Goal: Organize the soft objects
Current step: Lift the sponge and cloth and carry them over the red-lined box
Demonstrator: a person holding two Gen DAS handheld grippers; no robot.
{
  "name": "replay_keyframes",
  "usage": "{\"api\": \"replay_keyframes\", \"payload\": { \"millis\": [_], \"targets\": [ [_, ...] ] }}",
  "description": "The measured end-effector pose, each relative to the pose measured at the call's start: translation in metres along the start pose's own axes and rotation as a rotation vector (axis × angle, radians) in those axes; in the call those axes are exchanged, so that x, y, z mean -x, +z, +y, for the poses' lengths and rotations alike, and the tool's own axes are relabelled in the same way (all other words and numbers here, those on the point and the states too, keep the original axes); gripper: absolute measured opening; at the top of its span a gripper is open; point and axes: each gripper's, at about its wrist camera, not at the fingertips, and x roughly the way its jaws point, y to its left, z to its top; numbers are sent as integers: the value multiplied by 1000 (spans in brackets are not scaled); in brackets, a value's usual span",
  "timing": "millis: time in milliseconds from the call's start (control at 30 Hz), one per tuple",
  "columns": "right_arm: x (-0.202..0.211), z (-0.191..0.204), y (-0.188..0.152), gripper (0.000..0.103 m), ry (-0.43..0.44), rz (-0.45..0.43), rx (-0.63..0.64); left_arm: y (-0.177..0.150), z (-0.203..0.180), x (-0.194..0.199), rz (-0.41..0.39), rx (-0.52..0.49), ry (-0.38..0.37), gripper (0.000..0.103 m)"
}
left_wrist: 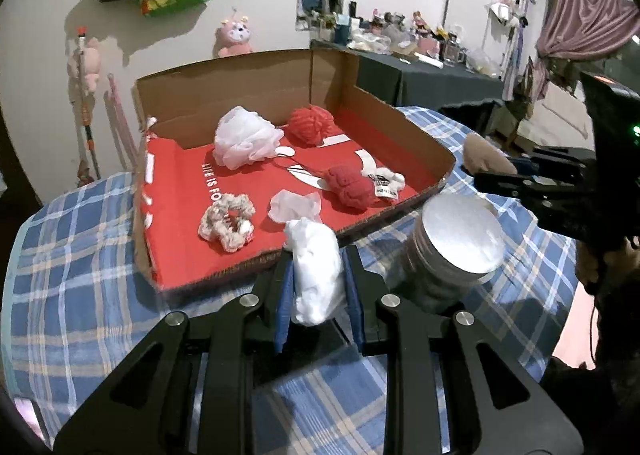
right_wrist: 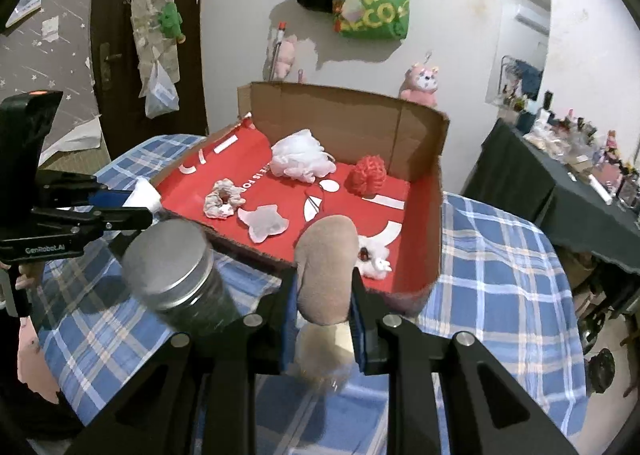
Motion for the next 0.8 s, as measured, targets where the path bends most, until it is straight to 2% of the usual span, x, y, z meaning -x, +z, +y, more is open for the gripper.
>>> {"api": "replay_keyframes", "payload": {
  "millis": [233,367,567,800],
  "targets": [
    [-49,-19,28,25,37,122,16,29,13,-32,79,-28,-23,22],
    [-74,-26,46,25,36,180,27,47,28,-54,125,-27,-10,22],
    [-125,-36,73,25,-1,296,37,77,51,-88,195,-1,1,22],
    [-179,-49,82,25,-83,433,33,97,69,-131,290,-5,70,22]
  ]
}}
